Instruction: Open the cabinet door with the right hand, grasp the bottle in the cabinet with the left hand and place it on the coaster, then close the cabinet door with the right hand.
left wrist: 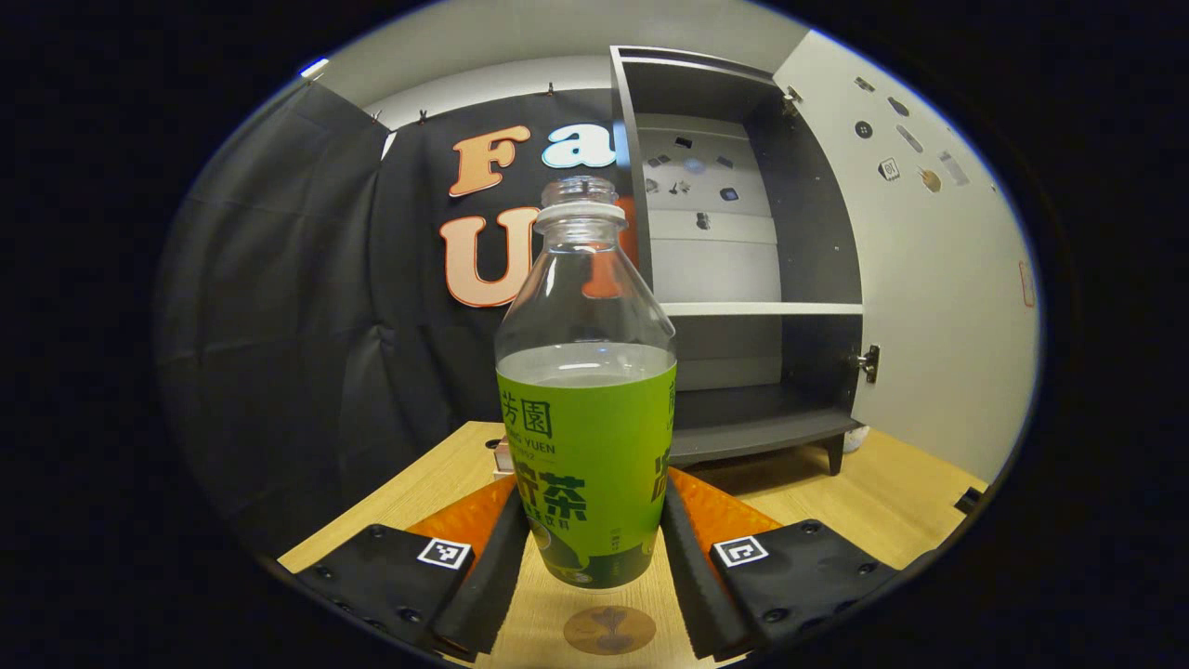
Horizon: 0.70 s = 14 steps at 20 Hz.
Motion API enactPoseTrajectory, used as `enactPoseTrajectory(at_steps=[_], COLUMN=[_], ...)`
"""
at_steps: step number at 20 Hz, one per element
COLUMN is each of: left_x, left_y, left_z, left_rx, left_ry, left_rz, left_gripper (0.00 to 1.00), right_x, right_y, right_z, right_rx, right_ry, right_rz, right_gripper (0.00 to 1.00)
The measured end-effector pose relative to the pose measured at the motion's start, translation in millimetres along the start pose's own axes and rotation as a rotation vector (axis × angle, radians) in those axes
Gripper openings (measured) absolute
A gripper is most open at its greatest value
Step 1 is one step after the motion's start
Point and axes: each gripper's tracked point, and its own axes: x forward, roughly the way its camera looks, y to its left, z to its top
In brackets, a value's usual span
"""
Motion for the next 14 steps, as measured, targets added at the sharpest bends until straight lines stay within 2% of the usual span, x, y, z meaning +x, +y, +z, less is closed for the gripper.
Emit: enactPoseTrajectory(at_steps=[5, 14], left_x=[-1, -4], left_y=[-9, -10], left_z=[-44, -103], left_rx=[0.082, 0.03], left_ry=[-0.007, 0.044], left_rz=[0.009, 0.014], left_gripper=[0.8, 0.8], right_x=[11, 21], right_y=[12, 40], right_z=[-6, -15], right_rx=[0.004, -0.059], right_ry=[0.044, 0.085], right_rz=[0.032, 0.103], right_gripper=[0.88, 0.88])
